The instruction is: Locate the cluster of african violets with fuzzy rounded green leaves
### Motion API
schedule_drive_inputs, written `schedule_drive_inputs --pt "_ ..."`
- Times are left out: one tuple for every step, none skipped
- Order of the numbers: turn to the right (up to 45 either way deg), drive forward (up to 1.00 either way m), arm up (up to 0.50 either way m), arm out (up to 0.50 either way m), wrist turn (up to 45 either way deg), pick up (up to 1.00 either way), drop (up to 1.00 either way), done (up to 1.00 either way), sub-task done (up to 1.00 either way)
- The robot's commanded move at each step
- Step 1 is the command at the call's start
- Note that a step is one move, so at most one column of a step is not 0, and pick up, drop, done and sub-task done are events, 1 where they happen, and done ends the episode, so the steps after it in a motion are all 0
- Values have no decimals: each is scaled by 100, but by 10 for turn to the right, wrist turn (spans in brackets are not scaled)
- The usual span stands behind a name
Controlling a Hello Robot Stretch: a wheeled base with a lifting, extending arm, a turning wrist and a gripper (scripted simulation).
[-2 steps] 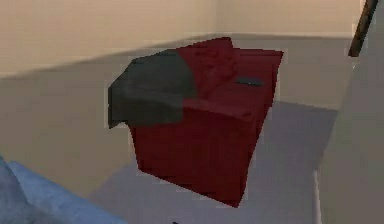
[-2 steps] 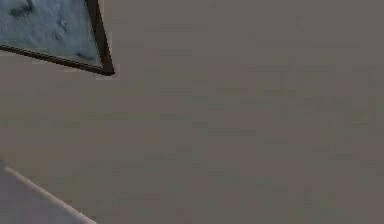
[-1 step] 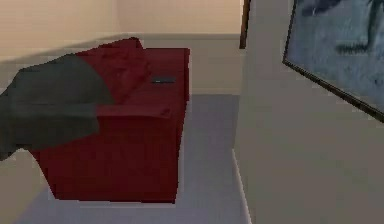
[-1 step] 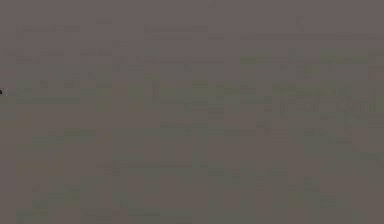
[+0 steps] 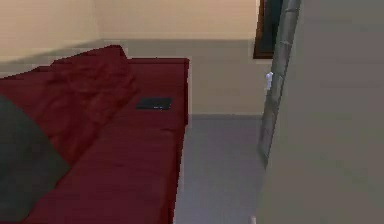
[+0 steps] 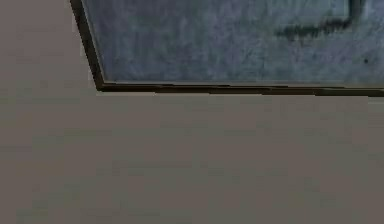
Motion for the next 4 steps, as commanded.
schedule_drive_inputs --pt "330 0 0 0 0 0 0 0 0" --pt "0 35 0 0 0 0 0 0 0" --pt "-300 0 0 0 0 0 0 0 0" --pt "0 75 0 0 0 0 0 0 0"
